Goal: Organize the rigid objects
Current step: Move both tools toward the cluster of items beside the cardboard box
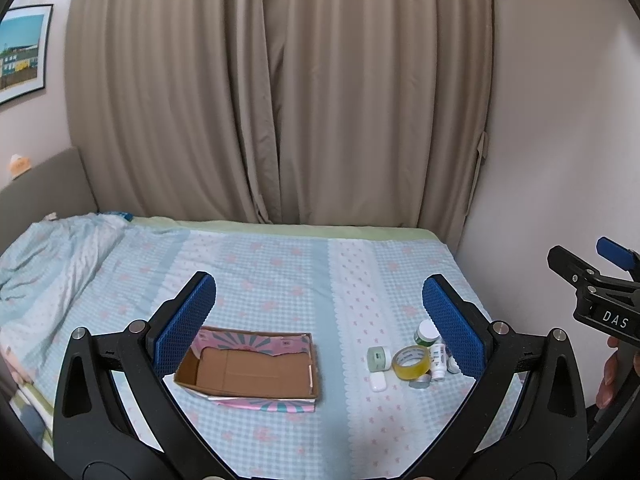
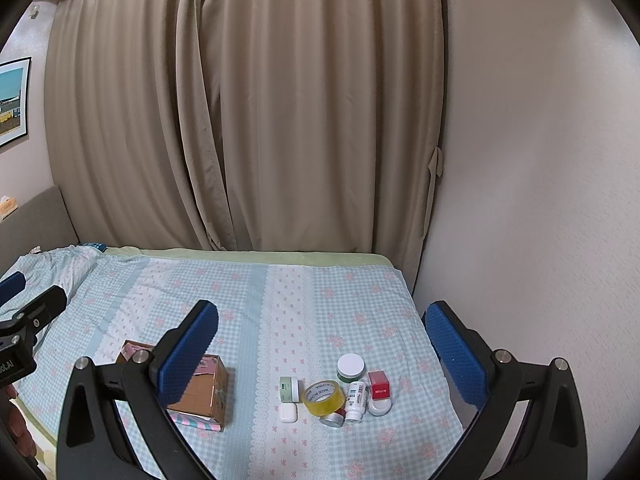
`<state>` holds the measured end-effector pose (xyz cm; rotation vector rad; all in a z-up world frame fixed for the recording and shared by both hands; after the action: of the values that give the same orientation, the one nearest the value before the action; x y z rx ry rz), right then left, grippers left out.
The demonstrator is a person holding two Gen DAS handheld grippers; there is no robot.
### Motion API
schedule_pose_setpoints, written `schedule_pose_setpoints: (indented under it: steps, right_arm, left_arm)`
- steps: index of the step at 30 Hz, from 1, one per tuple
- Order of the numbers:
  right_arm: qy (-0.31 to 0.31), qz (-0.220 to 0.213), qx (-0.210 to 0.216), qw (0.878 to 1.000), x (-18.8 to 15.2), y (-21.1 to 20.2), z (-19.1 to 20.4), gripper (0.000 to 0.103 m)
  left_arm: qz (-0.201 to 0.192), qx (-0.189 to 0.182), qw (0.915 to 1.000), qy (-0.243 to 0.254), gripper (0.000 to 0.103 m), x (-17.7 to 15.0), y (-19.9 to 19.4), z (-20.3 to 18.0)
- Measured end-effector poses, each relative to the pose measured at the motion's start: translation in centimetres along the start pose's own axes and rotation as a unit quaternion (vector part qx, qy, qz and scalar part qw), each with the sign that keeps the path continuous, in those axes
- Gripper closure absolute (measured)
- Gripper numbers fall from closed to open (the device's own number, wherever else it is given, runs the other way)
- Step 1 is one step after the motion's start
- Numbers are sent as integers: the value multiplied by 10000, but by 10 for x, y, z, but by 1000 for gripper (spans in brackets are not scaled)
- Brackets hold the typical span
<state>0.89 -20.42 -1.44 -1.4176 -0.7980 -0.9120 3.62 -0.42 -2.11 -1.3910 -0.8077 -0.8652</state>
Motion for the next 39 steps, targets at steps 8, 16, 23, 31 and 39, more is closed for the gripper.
schedule_pose_setpoints:
  steps: [8,16,23,31,39]
  right_arm:
    - [6,5,13,10000,0,0,0,0]
    - [29,28,34,10000,-1,-1,1,0]
    - [35,36,54,10000,-1,0,1,0]
    - [39,55,53,10000,-2,0,4,0]
    - [250,299,-67,9992,-6,10,4,0]
  left_arm:
    - [-18,-4,10000,17,1,1,-2,-1]
    - [-4,-34,10000,-26,1,1,-2,0]
    - [37,-65,10000,-36,1,0,-1,1]
    - [168,-69,9998,63,1,0,7,7]
    - [676,-339,9969,199,1,-1,52,9]
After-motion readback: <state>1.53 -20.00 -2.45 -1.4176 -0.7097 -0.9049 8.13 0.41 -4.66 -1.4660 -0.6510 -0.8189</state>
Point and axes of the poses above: each gripper's, at about its wrist camera, not at the fingertips, and y roughly the way its jaws point, z to its left, x to its top, the point moved 4 cm from there along y, roughly the way its jaws point, and after that the axes turned 5 degrees about y, right-handed, at the moved point
